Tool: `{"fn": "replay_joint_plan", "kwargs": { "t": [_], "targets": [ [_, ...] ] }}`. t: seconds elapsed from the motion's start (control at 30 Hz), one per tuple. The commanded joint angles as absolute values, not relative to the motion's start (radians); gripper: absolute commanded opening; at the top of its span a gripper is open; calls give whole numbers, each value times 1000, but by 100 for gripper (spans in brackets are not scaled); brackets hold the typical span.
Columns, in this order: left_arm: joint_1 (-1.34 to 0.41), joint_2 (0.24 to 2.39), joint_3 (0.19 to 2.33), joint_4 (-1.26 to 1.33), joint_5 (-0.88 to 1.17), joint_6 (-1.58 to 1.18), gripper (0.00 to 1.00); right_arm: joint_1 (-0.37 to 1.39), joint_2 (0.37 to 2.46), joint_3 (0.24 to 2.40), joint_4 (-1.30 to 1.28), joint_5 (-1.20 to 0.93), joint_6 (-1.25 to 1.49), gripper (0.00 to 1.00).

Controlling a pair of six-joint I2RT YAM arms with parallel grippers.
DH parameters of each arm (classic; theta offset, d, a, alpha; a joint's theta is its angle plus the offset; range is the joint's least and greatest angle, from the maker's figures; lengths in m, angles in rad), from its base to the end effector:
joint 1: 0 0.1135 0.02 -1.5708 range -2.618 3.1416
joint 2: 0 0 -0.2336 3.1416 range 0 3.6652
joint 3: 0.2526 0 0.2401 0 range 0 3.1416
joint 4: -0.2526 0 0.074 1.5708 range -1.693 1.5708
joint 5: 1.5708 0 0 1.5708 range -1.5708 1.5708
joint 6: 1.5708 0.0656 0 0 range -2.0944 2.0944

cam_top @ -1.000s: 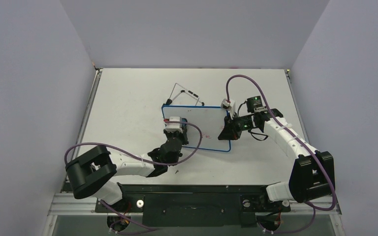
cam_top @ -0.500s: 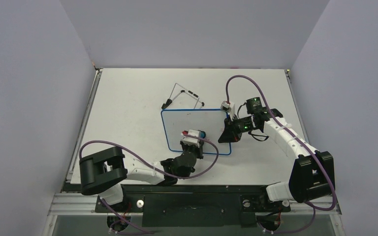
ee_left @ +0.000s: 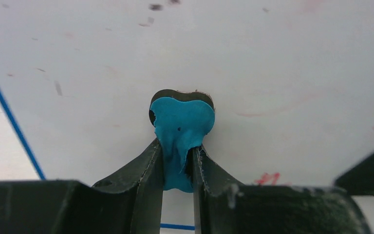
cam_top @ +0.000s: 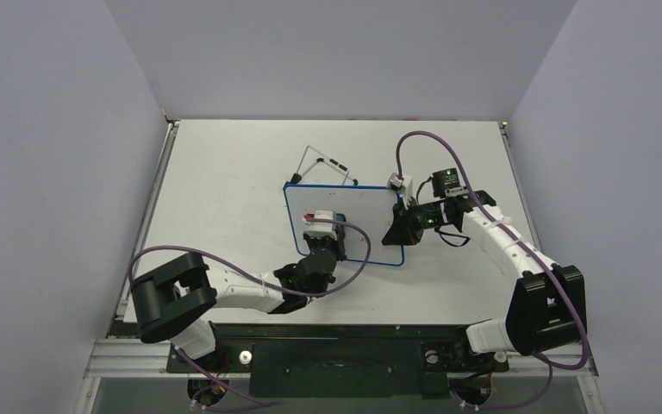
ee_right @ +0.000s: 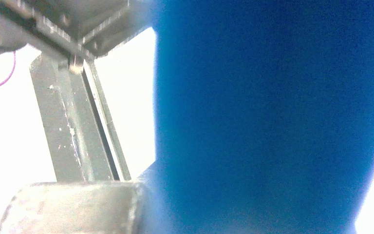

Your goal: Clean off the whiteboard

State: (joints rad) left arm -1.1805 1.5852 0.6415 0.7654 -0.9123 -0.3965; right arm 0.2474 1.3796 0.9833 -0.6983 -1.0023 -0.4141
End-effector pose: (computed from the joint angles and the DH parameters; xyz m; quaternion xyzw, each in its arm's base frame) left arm 0.1700 -0.2768 0.1738 0.0021 0.7445 -0.1702 0.6456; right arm 0.2418 0.1181 0.2113 -0.3839 0.7693 0.4480 0.2450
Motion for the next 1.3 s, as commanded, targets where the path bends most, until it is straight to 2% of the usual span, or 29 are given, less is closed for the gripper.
{"fn": "replay_joint_plan", "kwargs": {
  "t": [0.0, 0.57, 0.7, 0.97, 1.27],
  "targets": [
    [-1100, 1521, 614, 727, -969, -407, 0, 262, 1350, 982, -778, -1020, -442, 0],
    [-1315, 1731, 867, 754, -837, -326, 0, 262, 1355, 982, -778, -1017, -443, 0],
    [-1298, 1733, 862, 739, -878, -318, 0, 261, 1352, 982, -779, -1016, -443, 0],
    [-1131, 1615, 710, 667, -953, -412, 0, 260, 1347, 983, -779, -1019, -443, 0],
    [-1096, 1539, 669, 647, -958, -437, 0, 261, 1351, 982, -779, -1018, -443, 0]
  ]
}}
